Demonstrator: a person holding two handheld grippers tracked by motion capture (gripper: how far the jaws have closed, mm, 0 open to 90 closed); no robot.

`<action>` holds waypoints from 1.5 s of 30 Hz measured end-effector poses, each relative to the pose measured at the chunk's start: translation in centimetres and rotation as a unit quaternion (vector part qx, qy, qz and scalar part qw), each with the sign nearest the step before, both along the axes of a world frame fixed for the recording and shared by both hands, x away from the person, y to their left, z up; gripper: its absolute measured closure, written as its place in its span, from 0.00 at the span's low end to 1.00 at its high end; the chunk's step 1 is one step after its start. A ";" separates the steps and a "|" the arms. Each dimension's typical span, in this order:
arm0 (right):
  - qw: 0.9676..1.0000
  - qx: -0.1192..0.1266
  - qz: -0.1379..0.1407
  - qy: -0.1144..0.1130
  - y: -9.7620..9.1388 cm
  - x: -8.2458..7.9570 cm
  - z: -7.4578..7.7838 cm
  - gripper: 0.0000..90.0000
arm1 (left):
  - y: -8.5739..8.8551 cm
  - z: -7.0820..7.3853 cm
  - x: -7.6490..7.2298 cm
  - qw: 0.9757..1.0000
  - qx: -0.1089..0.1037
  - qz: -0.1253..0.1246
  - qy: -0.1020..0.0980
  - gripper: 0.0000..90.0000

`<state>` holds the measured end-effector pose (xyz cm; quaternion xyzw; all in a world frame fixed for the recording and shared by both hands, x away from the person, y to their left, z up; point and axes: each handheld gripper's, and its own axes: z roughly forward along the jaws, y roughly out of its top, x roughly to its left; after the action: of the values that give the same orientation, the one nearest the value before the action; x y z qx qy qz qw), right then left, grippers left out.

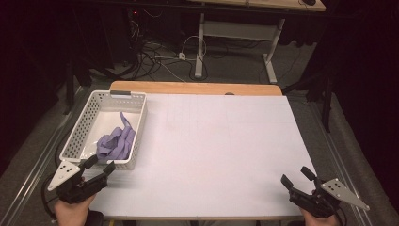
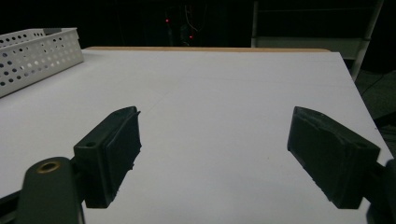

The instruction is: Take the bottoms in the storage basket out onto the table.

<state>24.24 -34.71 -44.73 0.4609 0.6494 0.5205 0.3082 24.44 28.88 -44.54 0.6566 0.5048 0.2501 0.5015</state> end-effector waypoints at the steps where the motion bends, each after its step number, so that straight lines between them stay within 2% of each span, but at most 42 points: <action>1: 1.000 0.000 0.000 0.000 0.0 0.0 0.0 0.20 | 0.0 0.0 0.0 1.000 0.000 0.000 0.000 0.32; 9: 1.000 -0.001 0.000 0.003 0.0 0.0 0.0 0.20 | 0.1 0.0 -0.1 1.000 -0.005 0.002 -0.003 0.32; 26: 1.000 -0.008 0.004 0.006 0.2 0.1 -0.1 0.20 | 0.0 0.1 -0.1 1.000 -0.001 -0.005 -0.005 0.32; 30: 1.000 -0.012 0.008 0.014 0.2 0.3 -0.2 0.20 | -0.1 0.2 -0.1 1.000 0.002 -0.007 -0.005 0.32; 31: 1.000 -0.015 0.012 0.019 0.3 0.4 -0.2 0.20 | -0.2 0.3 -0.1 1.000 0.004 -0.007 -0.006 0.32; 45: 0.999 -0.019 0.020 0.024 0.4 0.6 -0.2 0.21 | 0.0 1.2 -0.2 1.000 -0.001 -0.011 -0.020 0.30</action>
<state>24.80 -34.36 -44.95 0.4549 0.6751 0.5029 0.2905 24.29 28.84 -43.31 0.6568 0.4875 0.2569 0.5147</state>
